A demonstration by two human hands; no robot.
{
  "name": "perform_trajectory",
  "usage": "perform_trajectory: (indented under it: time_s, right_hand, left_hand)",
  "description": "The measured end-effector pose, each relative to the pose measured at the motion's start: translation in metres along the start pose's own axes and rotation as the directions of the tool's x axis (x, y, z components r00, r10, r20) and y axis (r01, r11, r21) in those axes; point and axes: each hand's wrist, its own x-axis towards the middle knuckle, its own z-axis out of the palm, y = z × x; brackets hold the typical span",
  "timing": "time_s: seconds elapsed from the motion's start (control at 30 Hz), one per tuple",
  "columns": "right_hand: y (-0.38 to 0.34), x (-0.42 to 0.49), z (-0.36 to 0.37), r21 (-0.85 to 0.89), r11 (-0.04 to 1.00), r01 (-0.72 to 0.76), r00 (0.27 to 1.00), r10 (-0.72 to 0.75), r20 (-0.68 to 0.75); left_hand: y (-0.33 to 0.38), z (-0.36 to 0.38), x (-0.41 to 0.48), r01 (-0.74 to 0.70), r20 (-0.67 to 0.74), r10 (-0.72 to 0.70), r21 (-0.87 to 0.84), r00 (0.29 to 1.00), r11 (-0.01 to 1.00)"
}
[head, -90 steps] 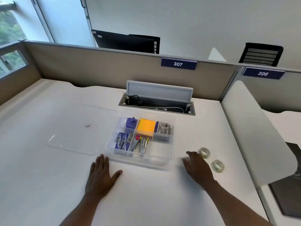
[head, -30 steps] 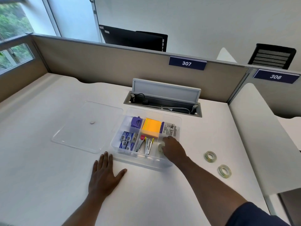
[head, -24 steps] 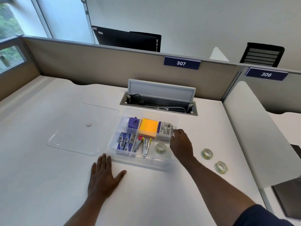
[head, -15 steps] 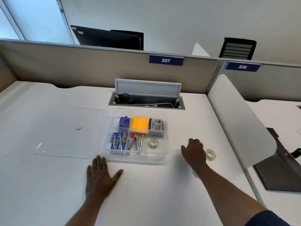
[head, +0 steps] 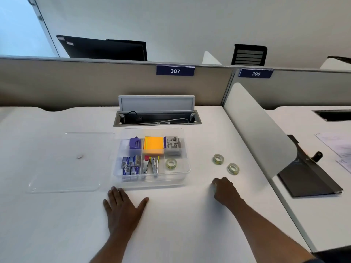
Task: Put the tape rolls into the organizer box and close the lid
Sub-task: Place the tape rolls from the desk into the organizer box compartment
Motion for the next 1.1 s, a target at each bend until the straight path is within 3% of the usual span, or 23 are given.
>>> perform_trajectory:
  time_s: [0.1, 0.23, 0.4, 0.63, 1.1]
  right_hand:
    - [-0.006, -0.002, 0.0, 0.049, 0.998, 0.047, 0.997, -0.044, -0.061]
    - [-0.03, 0.014, -0.019, 0.179, 0.968, 0.174, 0.96, -0.127, -0.249]
    - [-0.074, 0.031, -0.051, 0.186, 0.91, 0.371, 0.904, -0.308, -0.297]
    - [-0.132, 0.034, -0.051, 0.136, 0.886, 0.443, 0.895, -0.428, -0.127]
    - [-0.154, 0.059, -0.039, 0.086, 0.926, 0.368, 0.904, -0.378, 0.2]
  left_hand:
    - [-0.001, 0.0, 0.001, -0.003, -0.005, 0.003, -0.009, 1.0, 1.0]
    - [0.0, -0.001, 0.001, 0.005, -0.017, -0.005, -0.02, 1.0, 1.0]
    - [0.0, 0.001, 0.003, 0.011, -0.047, -0.011, 0.003, 0.999, 1.0]
    - [-0.001, 0.003, 0.002, 0.006, -0.068, -0.006, -0.003, 0.998, 1.0]
    - [0.001, 0.003, 0.002, 0.02, -0.077, -0.021, -0.011, 0.997, 1.0]
